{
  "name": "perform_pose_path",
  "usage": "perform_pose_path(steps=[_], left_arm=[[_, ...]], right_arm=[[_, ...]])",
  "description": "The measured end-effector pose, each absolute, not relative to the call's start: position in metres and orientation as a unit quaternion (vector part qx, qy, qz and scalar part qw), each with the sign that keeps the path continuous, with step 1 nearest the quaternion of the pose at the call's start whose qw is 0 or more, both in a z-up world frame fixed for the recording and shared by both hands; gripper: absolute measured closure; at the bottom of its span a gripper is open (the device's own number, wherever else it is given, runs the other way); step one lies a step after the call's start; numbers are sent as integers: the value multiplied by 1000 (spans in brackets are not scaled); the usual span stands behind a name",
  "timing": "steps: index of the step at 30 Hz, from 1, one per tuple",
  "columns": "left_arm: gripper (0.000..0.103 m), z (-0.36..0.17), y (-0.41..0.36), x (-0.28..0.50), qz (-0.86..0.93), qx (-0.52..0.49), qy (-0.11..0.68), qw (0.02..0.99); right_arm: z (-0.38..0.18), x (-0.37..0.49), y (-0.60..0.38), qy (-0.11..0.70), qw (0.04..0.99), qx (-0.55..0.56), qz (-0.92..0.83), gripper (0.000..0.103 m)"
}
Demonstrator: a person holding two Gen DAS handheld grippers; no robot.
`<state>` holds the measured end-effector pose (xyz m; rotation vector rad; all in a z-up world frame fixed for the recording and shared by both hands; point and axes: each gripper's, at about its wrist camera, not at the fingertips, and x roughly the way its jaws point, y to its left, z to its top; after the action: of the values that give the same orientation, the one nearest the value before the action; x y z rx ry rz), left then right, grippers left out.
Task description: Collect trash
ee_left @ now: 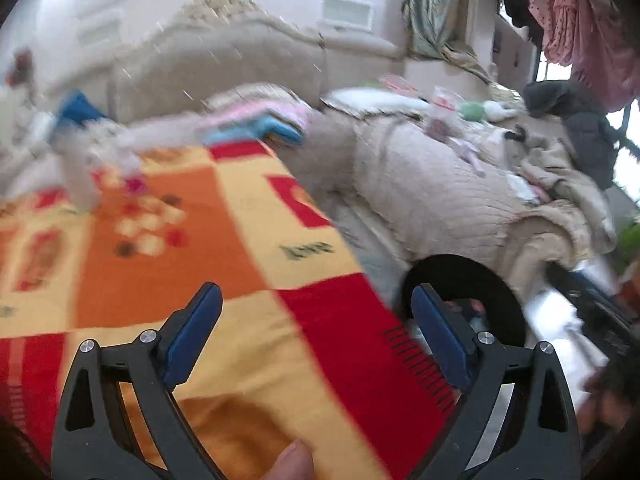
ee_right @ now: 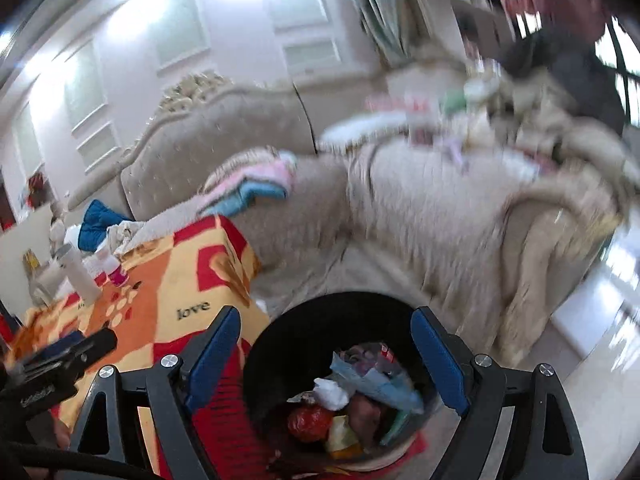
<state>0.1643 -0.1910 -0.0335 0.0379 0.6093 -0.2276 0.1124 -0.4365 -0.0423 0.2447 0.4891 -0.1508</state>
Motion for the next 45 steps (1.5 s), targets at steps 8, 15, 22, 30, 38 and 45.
perform_pose_path(steps=[8, 15, 22, 30, 38, 45], left_arm=[[7, -10, -168, 76, -86, 49, 315, 944], [7, 12, -173, 52, -98, 47, 358, 927], [7, 21, -183, 31, -105, 63, 351, 928], [7, 20, -184, 27, -114, 71, 346, 929], [7, 21, -183, 28, -119, 63, 350, 927], [7, 20, -184, 28, -123, 62, 354, 925]], right_arm=[[-20, 25, -391, 275, 954, 53, -111, 15], [-3, -5, -377, 330, 937, 55, -104, 13], [12, -28, -372, 317, 940, 46, -114, 11], [17, -34, -376, 314, 941, 48, -119, 11], [17, -32, -375, 313, 942, 48, -115, 11], [17, -31, -373, 313, 942, 47, -113, 11]])
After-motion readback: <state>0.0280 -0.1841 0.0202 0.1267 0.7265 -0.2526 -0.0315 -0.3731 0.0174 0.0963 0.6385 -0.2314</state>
